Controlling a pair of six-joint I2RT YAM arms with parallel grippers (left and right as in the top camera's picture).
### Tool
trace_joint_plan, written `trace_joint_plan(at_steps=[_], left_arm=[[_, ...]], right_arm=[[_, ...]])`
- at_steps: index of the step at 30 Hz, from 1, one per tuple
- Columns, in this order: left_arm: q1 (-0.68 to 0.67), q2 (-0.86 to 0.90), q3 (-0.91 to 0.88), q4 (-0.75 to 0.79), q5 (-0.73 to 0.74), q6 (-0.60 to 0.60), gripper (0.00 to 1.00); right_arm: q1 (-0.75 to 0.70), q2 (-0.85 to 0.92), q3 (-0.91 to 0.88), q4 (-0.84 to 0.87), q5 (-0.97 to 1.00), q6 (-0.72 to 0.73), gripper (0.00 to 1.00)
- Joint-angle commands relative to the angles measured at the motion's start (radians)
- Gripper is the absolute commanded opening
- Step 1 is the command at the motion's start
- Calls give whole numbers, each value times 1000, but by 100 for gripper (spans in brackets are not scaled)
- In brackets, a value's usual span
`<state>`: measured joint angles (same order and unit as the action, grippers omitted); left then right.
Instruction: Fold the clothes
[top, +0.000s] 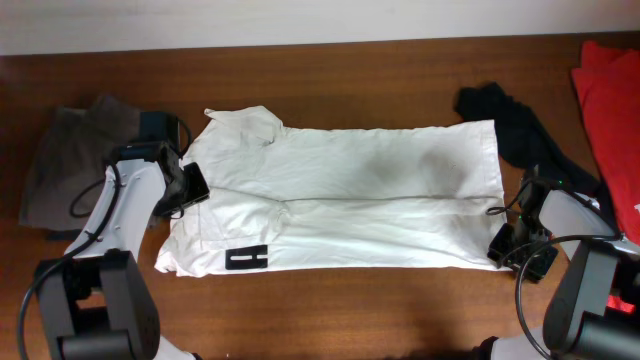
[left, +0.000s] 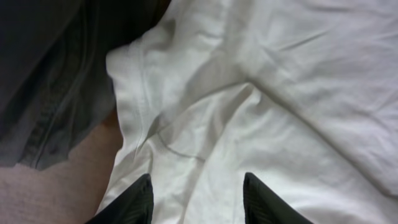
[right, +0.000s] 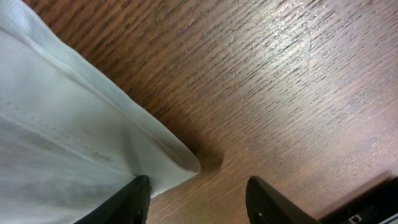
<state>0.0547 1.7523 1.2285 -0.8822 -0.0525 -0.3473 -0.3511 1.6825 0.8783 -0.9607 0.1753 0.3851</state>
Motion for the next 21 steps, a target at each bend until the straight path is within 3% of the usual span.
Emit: trace_joint_plan(at_steps=[1,11,15,21], left_arm=[[6,9,1,-9,5,8,47],[-3,-41,37,14,13,92,46],[-3,-57,94,11,87,179,53],[-7,-56,214,66,180,281,64]], right_arm=[[-3,8,-10,22,1,8,54],[-3,-98,107,-60,-49,-13,55],[-3,-183,234,-140,-73,-21,65],[-1,-278,369,-163,-340,-259,77]])
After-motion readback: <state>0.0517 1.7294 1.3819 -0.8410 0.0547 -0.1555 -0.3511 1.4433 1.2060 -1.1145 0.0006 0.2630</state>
